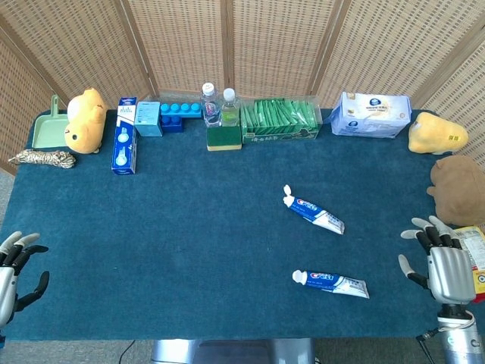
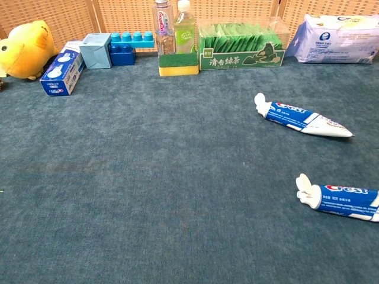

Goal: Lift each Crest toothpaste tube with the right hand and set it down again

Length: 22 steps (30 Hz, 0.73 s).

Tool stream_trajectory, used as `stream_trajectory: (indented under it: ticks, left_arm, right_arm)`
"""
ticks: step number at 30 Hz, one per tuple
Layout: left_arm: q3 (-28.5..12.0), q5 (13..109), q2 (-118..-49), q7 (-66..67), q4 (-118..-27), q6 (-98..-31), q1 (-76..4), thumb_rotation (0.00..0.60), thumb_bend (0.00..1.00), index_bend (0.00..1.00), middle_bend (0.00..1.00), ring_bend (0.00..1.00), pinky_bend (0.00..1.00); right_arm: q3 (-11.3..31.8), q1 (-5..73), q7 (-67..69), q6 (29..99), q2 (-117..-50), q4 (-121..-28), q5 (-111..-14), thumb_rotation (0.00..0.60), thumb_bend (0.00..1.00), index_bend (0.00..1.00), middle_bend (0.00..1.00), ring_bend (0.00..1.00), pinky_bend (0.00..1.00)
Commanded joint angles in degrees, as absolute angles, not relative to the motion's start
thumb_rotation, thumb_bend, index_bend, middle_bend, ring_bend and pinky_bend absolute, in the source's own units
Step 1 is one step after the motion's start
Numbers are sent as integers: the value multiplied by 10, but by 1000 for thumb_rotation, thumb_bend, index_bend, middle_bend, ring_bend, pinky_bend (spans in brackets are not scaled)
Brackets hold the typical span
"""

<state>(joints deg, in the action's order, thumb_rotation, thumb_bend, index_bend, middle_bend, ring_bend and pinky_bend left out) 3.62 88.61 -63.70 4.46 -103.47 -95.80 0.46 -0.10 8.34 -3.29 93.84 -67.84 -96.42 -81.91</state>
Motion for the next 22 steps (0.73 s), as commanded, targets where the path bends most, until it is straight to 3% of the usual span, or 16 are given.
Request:
stream_trajectory:
  ticks: [1, 22]
  left_arm:
    - [33, 893, -633, 51, -1044, -963, 8, 600, 366, 314, 224, 105, 164]
    - [23, 900, -631, 84, -1083, -950, 21, 600, 366, 307, 200, 90, 134]
  right_arm:
    - [1, 77, -28, 938, -680, -957, -827, 600, 328, 388, 263, 132, 176]
    - [18, 64, 5, 896, -697, -933, -839, 600, 329, 390, 260, 132, 176]
